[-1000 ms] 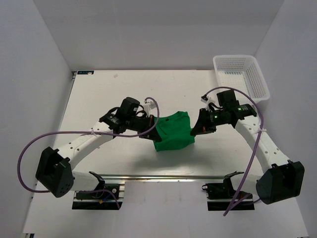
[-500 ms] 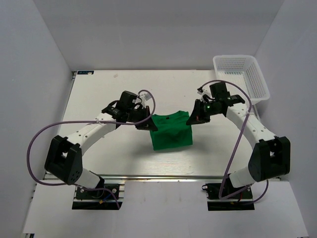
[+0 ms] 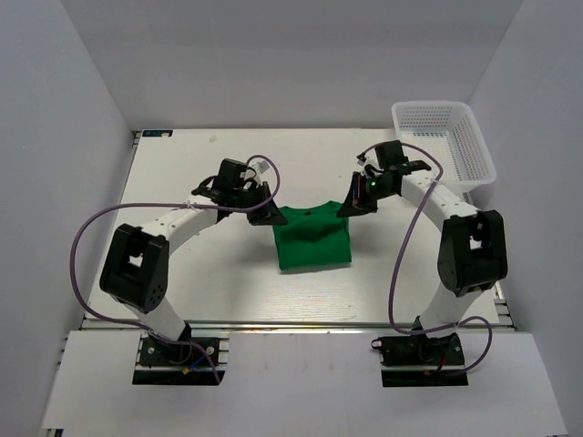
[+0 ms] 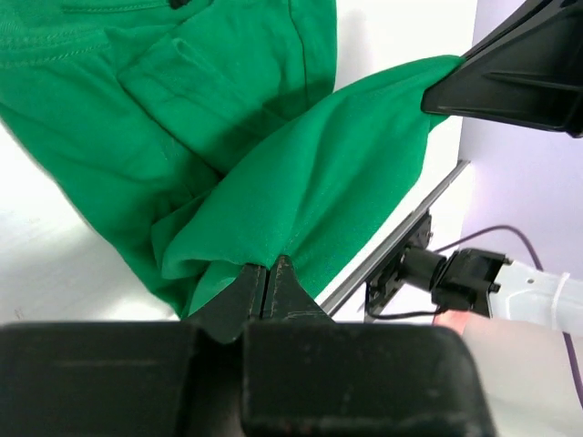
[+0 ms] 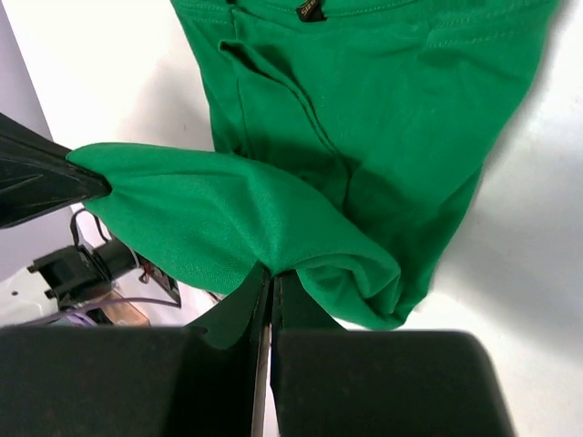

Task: Fold and stack the t-shirts
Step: Fold the long partially folded tshirt into a neat square

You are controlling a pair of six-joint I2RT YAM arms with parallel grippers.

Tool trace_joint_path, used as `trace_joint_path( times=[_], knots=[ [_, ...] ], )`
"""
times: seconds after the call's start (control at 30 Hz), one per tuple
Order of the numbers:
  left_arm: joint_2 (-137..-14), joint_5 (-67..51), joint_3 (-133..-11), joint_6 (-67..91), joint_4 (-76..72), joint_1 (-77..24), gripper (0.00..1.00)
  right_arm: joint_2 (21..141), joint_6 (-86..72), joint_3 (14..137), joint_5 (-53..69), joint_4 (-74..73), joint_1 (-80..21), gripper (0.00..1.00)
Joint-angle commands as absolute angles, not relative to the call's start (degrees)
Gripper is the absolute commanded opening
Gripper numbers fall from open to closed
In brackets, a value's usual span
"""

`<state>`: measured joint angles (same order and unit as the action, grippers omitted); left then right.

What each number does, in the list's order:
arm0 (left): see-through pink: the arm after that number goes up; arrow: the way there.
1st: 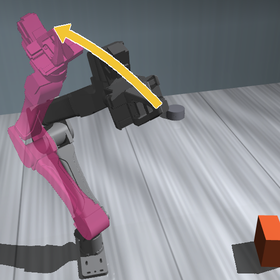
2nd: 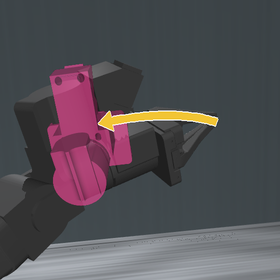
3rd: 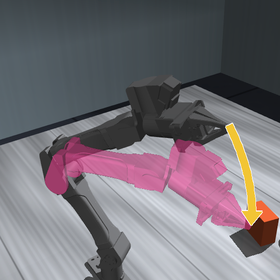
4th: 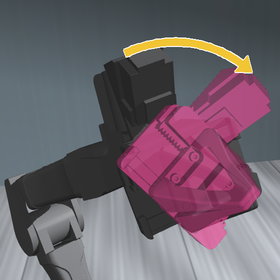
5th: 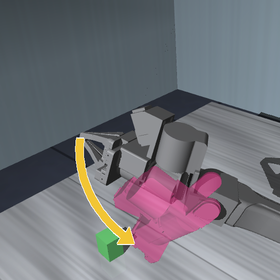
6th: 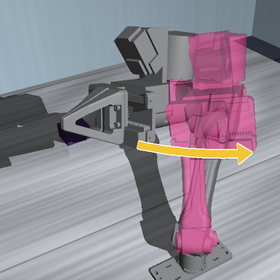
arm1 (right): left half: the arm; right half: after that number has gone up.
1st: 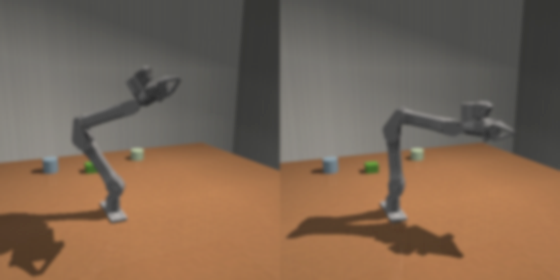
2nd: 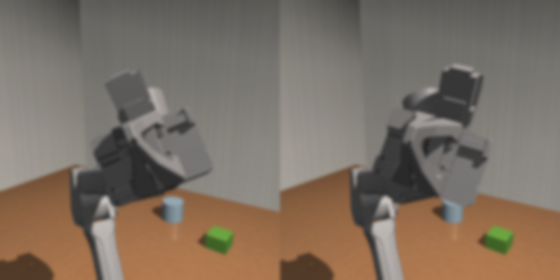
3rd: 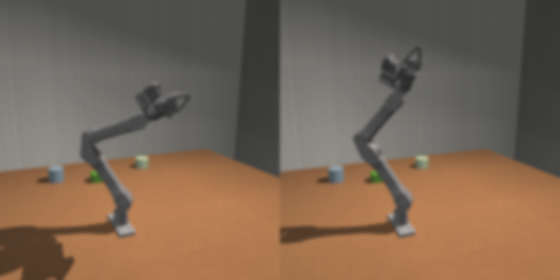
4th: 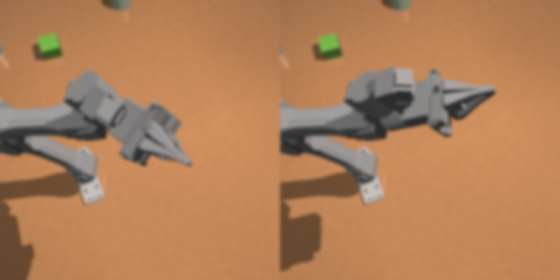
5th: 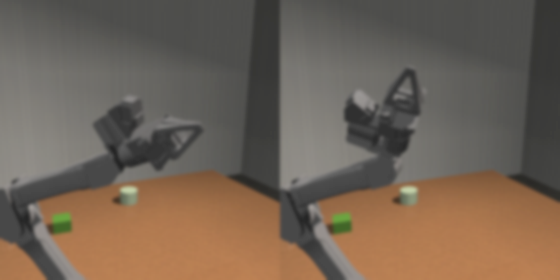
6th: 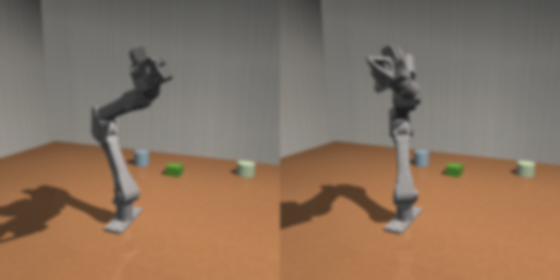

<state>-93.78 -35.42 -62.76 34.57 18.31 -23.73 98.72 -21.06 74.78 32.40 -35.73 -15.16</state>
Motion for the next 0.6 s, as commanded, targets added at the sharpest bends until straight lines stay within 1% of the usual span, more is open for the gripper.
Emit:
trace_joint_path(
  times=[0.0,0.1,0.13,0.17,0.2,0.23,0.27,0.3,0.33,0.37,0.4,0.47,0.53,0.57],
  knots=[
    [-94.65,-36.21,-65.30,35.16,16.17,-21.98,0.00,101.93,-21.79,79.27,33.13,-33.13,-14.41,0.00],
    [-97.46,-36.21,-66.01,35.16,13.54,-21.45,0.00,105.02,-22.59,80.51,33.58,-31.82,-13.97,0.01],
    [-98.25,-36.21,-66.61,34.55,12.75,-20.84,0.02,105.55,-22.76,80.68,33.57,-29.21,-13.80,0.02],
    [-98.96,-35.43,-67.32,34.54,11.00,-20.83,0.13,106.60,-23.20,81.55,33.40,-27.53,-13.80,0.02],
    [-100.53,-34.81,-67.32,33.84,9.77,-20.83,0.23,108.26,-23.46,82.08,33.40,-26.55,-13.80,0.11],
    [-101.59,-33.50,-68.54,33.84,8.71,-20.05,0.25,110.02,-23.38,82.70,33.40,-25.85,-13.62,0.11],
    [-102.82,-32.01,-71.08,33.84,8.18,-19.17,0.34,110.82,-23.64,84.45,33.14,-24.45,-13.54,0.11],
    [-104.22,-30.17,-73.02,32.71,8.17,-19.16,0.42,112.05,-24.16,86.99,32.00,-24.43,-13.45,0.33],
    [-107.28,-29.36,-75.21,31.65,9.57,-18.20,0.57,115.02,-24.00,89.97,31.47,-24.17,-13.27,0.49],
    [-108.62,-29.36,-78.89,30.25,9.58,-17.41,0.99,116.09,-23.65,91.30,31.38,-24.43,-13.27,0.73],
    [-109.85,-28.83,-80.84,29.45,11.49,-17.40,1.00,116.80,-23.47,94.97,31.29,-24.35,-13.01,0.90],
    [-111.26,-29.35,-84.18,28.74,13.35,-16.79,1.00,118.21,-22.33,96.76,31.46,-25.57,-13.18,0.90],
    [-109.70,-29.36,-84.20,28.13,13.36,-16.26,1.00,116.73,-21.80,96.07,30.86,-25.49,-13.45,0.90],
    [-108.47,-29.36,-82.20,27.60,12.40,-16.26,1.00,114.98,-21.45,95.37,30.15,-24.88,-13.45,0.90]
  ],
)
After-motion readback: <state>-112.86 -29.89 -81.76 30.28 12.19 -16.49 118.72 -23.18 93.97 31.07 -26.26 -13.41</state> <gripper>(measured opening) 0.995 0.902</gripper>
